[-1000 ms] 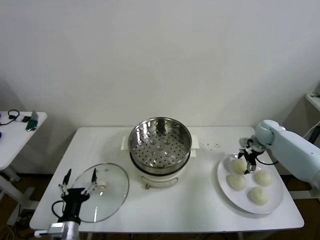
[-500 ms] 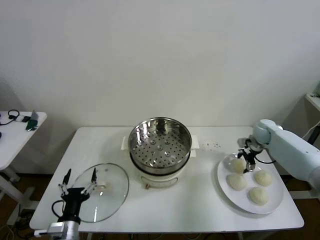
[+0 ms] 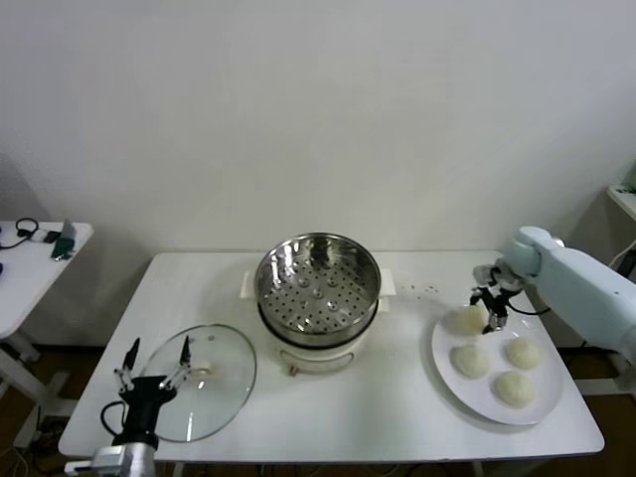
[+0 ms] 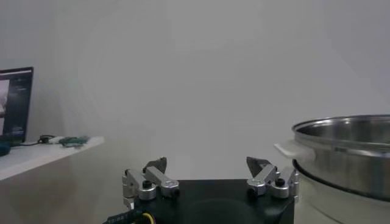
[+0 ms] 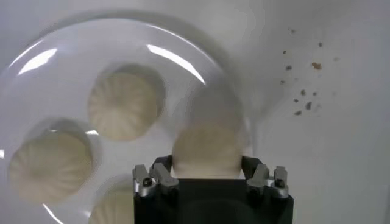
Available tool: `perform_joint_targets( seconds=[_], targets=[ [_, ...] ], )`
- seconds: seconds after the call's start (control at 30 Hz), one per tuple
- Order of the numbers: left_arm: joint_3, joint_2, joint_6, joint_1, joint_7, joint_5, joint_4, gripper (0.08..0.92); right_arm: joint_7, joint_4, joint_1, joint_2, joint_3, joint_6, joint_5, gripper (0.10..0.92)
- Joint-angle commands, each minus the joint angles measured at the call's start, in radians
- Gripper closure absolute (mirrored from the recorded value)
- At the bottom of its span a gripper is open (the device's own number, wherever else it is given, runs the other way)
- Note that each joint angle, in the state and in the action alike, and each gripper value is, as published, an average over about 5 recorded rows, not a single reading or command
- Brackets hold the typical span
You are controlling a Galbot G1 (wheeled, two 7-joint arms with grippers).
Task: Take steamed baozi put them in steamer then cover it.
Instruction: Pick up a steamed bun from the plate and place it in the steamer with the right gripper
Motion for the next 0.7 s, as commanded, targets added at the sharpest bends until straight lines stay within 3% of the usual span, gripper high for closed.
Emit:
perform_joint_targets(
  seconds=[0.03,0.4,0.7],
  targets=[
    [0.004,0.0,0.002,0.004,-0.006,-0.006,-0.004,0.177,-0.034,0.121,0.398,0.058,-0.299,0.097,0.13,0.296],
    [0.013,0.015,0.016,0.001,-0.026,-0.011,0.002,0.177,-0.051,0.186,0.59,0.349,-0.386,0.227,0.142,0.296],
    [0.026,0.044,0.027,-0.012,-0.028,-0.004,-0.002,0.177,-0.04,0.16,0.492,0.554,-0.317,0.353,-0.065,0.296]
  ],
)
